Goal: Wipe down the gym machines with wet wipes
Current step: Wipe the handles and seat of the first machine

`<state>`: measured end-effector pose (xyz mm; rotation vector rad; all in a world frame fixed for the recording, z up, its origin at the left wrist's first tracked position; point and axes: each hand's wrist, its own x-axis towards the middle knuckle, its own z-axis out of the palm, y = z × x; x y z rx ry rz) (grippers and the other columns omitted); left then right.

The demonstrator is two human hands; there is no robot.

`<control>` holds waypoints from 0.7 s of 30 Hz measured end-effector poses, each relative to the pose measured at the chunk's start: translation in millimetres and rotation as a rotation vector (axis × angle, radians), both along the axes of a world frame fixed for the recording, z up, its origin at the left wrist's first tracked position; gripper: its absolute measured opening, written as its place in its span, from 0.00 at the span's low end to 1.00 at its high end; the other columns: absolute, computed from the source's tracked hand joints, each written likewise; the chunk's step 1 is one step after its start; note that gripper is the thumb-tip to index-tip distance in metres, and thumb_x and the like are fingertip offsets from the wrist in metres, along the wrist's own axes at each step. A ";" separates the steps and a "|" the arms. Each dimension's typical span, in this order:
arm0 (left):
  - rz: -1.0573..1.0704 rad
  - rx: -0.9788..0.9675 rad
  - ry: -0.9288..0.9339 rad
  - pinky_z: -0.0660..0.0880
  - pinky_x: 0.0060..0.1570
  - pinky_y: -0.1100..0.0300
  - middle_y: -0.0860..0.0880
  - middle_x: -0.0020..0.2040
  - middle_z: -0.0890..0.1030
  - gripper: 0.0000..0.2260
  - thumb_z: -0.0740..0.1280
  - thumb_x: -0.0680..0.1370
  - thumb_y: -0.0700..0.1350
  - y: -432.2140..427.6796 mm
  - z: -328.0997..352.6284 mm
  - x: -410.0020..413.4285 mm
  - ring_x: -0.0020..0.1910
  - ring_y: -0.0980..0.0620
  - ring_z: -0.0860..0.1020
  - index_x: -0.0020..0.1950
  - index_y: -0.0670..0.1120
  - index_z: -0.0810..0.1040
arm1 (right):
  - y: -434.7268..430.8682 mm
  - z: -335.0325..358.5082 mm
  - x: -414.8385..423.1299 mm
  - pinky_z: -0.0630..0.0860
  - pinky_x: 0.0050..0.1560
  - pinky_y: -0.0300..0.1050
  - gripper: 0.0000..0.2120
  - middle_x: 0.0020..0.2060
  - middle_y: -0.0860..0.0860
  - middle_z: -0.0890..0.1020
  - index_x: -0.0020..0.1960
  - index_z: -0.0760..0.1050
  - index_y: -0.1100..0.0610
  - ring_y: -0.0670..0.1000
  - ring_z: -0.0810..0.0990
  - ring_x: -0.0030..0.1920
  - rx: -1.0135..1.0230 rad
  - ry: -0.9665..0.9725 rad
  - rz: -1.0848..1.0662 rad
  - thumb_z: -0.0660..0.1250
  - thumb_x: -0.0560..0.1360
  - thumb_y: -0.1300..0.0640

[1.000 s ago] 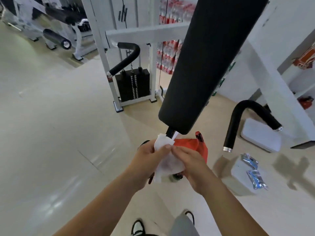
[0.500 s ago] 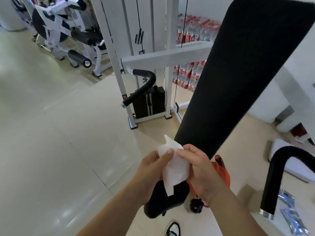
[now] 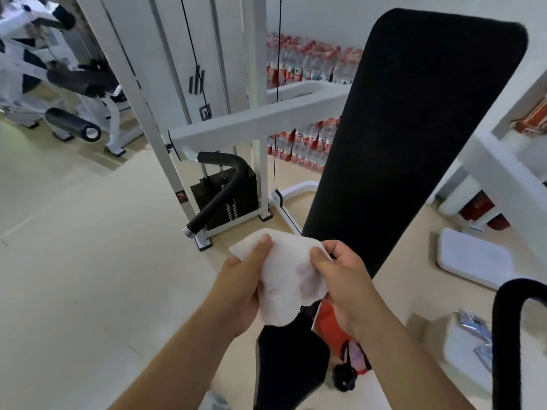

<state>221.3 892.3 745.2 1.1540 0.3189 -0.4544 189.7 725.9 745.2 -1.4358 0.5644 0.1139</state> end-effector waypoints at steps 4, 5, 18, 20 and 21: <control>-0.072 0.011 0.013 0.81 0.50 0.49 0.44 0.54 0.87 0.13 0.65 0.84 0.53 41.7 7.7 56.2 0.53 0.45 0.86 0.61 0.47 0.83 | 53.1 3.3 41.0 0.83 0.41 0.47 0.09 0.47 0.50 0.88 0.57 0.82 0.50 0.50 0.87 0.44 0.106 0.016 -0.109 0.64 0.85 0.58; -0.107 0.025 0.001 0.81 0.50 0.49 0.44 0.54 0.87 0.14 0.65 0.84 0.53 56.8 8.9 71.7 0.53 0.45 0.86 0.61 0.47 0.83 | 68.3 5.8 52.4 0.83 0.42 0.48 0.10 0.47 0.50 0.88 0.57 0.82 0.50 0.50 0.87 0.45 0.122 0.011 -0.137 0.64 0.85 0.60; -0.291 0.340 -0.109 0.81 0.46 0.51 0.49 0.45 0.88 0.08 0.67 0.81 0.46 166.3 27.9 227.5 0.47 0.46 0.85 0.49 0.50 0.86 | 169.8 41.4 184.6 0.82 0.49 0.47 0.19 0.56 0.48 0.83 0.65 0.76 0.46 0.50 0.84 0.53 -0.157 -0.061 -0.397 0.73 0.78 0.60; -0.321 0.401 -0.148 0.81 0.49 0.48 0.49 0.41 0.87 0.08 0.68 0.79 0.44 163.2 28.7 248.9 0.45 0.47 0.84 0.44 0.52 0.86 | 162.7 44.1 203.7 0.82 0.54 0.50 0.19 0.55 0.47 0.83 0.66 0.74 0.44 0.49 0.83 0.55 -0.300 -0.082 -0.360 0.71 0.78 0.59; -0.338 0.429 -0.172 0.82 0.50 0.46 0.47 0.42 0.86 0.08 0.68 0.78 0.43 161.3 27.2 259.0 0.45 0.46 0.83 0.44 0.51 0.86 | 158.3 45.2 215.2 0.81 0.57 0.52 0.19 0.55 0.47 0.83 0.65 0.73 0.43 0.49 0.82 0.56 -0.376 -0.096 -0.319 0.70 0.78 0.58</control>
